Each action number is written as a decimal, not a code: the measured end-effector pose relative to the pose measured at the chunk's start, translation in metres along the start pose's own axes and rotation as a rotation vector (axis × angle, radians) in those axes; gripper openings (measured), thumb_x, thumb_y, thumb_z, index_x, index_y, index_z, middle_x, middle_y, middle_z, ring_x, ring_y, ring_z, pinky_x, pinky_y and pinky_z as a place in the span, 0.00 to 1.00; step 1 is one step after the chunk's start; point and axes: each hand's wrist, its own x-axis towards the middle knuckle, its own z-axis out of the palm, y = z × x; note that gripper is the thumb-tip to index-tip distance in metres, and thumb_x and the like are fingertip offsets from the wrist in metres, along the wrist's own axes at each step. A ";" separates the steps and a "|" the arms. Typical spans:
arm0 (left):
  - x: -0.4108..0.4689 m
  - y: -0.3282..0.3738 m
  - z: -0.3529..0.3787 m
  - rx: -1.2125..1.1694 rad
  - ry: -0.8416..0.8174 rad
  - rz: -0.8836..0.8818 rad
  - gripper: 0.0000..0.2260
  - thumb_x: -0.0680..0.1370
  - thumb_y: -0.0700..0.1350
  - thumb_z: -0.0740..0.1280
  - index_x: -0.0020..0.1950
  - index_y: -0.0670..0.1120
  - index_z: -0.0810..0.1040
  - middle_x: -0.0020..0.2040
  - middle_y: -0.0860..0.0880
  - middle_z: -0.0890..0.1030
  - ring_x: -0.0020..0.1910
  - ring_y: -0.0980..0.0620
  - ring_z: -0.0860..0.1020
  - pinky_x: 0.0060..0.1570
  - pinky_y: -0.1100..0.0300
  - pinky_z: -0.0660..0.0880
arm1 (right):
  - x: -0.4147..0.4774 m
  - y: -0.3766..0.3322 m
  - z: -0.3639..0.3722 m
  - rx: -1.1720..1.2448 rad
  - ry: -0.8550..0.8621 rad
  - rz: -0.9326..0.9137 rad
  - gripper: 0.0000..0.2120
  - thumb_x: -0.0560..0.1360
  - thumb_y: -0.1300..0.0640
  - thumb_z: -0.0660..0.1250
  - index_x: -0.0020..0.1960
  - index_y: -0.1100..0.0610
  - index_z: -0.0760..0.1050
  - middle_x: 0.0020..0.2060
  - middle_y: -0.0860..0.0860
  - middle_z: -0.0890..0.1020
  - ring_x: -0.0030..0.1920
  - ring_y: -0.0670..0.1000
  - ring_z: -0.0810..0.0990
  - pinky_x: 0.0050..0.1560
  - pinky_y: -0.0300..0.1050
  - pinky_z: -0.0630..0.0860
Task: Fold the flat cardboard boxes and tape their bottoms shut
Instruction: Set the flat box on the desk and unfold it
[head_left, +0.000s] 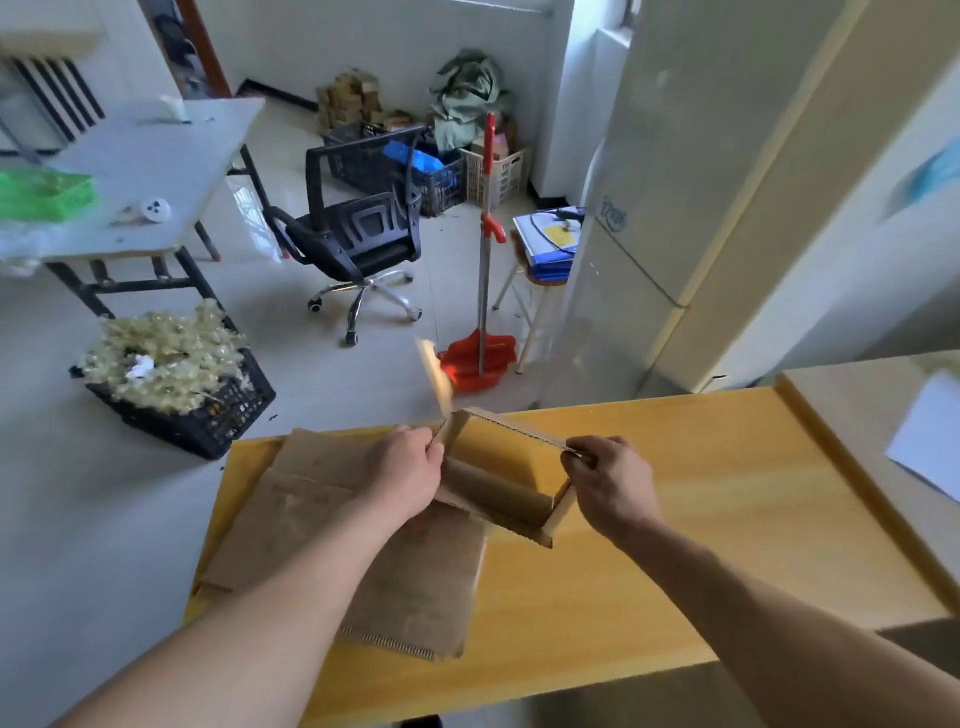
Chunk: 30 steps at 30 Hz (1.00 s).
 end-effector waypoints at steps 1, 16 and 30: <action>-0.003 0.017 0.004 0.001 0.007 0.000 0.18 0.81 0.47 0.61 0.31 0.47 0.64 0.34 0.49 0.69 0.42 0.40 0.75 0.38 0.53 0.67 | 0.000 0.008 -0.012 0.000 0.022 0.002 0.12 0.79 0.53 0.65 0.60 0.53 0.82 0.49 0.50 0.75 0.50 0.51 0.73 0.52 0.39 0.68; -0.057 0.307 0.133 -0.140 -0.131 0.364 0.05 0.79 0.46 0.66 0.55 0.49 0.73 0.37 0.51 0.76 0.34 0.53 0.73 0.28 0.61 0.63 | -0.047 0.186 -0.268 0.126 0.311 0.279 0.06 0.76 0.57 0.66 0.43 0.52 0.82 0.38 0.48 0.81 0.42 0.49 0.79 0.37 0.41 0.73; -0.104 0.545 0.303 -0.162 -0.540 0.683 0.05 0.77 0.44 0.66 0.45 0.46 0.70 0.39 0.48 0.77 0.36 0.49 0.72 0.34 0.55 0.70 | -0.117 0.373 -0.431 0.171 0.671 0.714 0.05 0.73 0.57 0.67 0.43 0.51 0.82 0.38 0.48 0.83 0.41 0.49 0.79 0.36 0.41 0.70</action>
